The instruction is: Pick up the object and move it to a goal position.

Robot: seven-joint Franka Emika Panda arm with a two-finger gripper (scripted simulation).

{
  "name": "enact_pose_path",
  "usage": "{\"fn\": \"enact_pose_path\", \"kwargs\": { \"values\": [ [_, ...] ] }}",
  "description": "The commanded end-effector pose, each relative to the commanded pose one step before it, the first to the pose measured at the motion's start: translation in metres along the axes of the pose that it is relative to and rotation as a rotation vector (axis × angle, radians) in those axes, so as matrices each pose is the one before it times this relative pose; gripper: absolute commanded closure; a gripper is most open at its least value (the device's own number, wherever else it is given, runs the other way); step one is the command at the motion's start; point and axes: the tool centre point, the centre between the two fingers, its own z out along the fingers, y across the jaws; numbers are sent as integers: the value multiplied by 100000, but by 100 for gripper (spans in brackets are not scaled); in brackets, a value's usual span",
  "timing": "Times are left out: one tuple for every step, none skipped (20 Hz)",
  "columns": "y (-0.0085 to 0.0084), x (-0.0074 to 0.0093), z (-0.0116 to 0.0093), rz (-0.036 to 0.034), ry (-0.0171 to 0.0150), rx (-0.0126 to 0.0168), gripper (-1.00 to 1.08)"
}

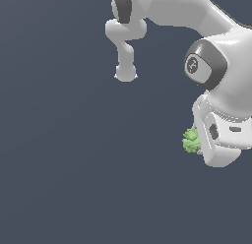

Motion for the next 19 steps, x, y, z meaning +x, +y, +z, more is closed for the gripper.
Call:
{"fn": "enact_pose_path", "kwargs": {
  "values": [
    [405, 521, -735, 32, -35, 12, 108],
    [137, 171, -234, 0, 0, 0, 108],
    [126, 154, -210, 0, 0, 0, 108],
    [115, 138, -189, 0, 0, 0, 108],
    [91, 151, -167, -16, -61, -28, 108],
    [95, 111, -150, 0, 0, 0, 108],
    [85, 98, -133, 0, 0, 0, 108],
    [77, 87, -117, 0, 0, 0, 108],
    [69, 76, -103, 0, 0, 0, 108],
    [61, 66, -89, 0, 0, 0, 108],
    [54, 57, -76, 0, 0, 0, 108],
    [47, 48, -65, 0, 0, 0, 108],
    [41, 40, -54, 0, 0, 0, 108],
    [34, 33, -44, 0, 0, 0, 108],
    [28, 26, -35, 0, 0, 0, 108],
    [22, 20, -26, 0, 0, 0, 108],
    [15, 14, -18, 0, 0, 0, 108],
    [9, 8, -11, 0, 0, 0, 108],
    [3, 3, -4, 0, 0, 0, 108]
  ]
}}
